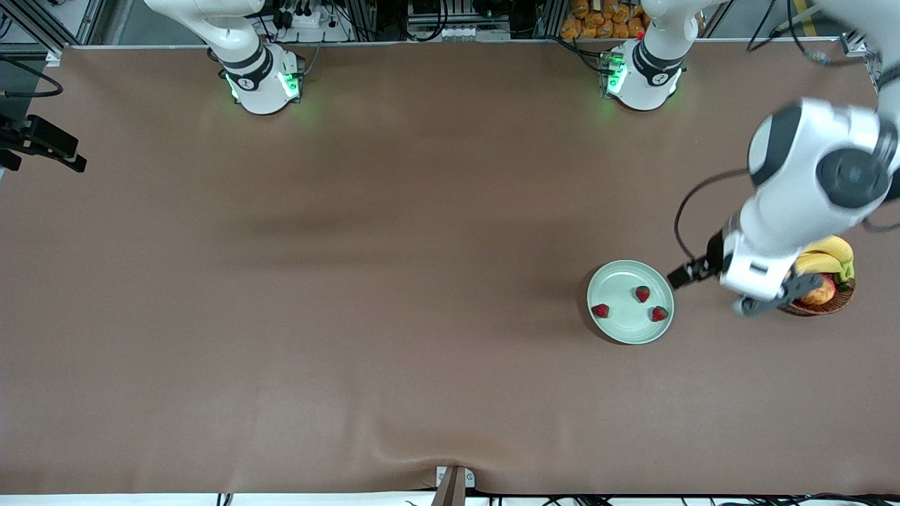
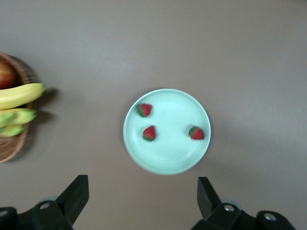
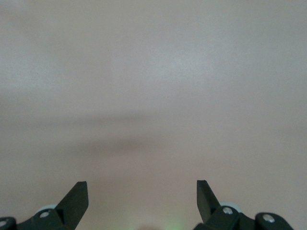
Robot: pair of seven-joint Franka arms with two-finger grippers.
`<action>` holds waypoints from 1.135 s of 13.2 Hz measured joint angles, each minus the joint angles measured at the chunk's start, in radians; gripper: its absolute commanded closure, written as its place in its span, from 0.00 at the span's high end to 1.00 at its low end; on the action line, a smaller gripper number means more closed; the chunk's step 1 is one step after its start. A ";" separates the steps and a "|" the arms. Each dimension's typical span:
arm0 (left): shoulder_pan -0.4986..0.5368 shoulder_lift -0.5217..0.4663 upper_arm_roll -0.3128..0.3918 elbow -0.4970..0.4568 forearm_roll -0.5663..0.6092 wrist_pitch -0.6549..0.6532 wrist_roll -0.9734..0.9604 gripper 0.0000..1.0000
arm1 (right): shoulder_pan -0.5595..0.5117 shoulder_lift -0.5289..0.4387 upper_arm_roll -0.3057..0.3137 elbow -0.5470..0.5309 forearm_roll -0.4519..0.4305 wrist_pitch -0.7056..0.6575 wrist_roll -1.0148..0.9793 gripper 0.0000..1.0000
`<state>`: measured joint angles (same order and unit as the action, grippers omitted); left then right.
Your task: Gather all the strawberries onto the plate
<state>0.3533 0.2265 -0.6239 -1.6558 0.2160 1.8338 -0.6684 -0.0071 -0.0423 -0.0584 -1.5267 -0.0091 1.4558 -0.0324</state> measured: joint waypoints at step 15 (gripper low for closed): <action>-0.271 -0.192 0.433 0.130 -0.139 -0.315 0.457 1.00 | -0.001 0.000 -0.006 0.000 0.000 0.000 0.001 1.00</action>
<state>0.0825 0.0347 -0.1908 -1.5254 0.0772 1.5185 -0.2117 -0.0080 -0.0423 -0.0639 -1.5265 -0.0091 1.4558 -0.0317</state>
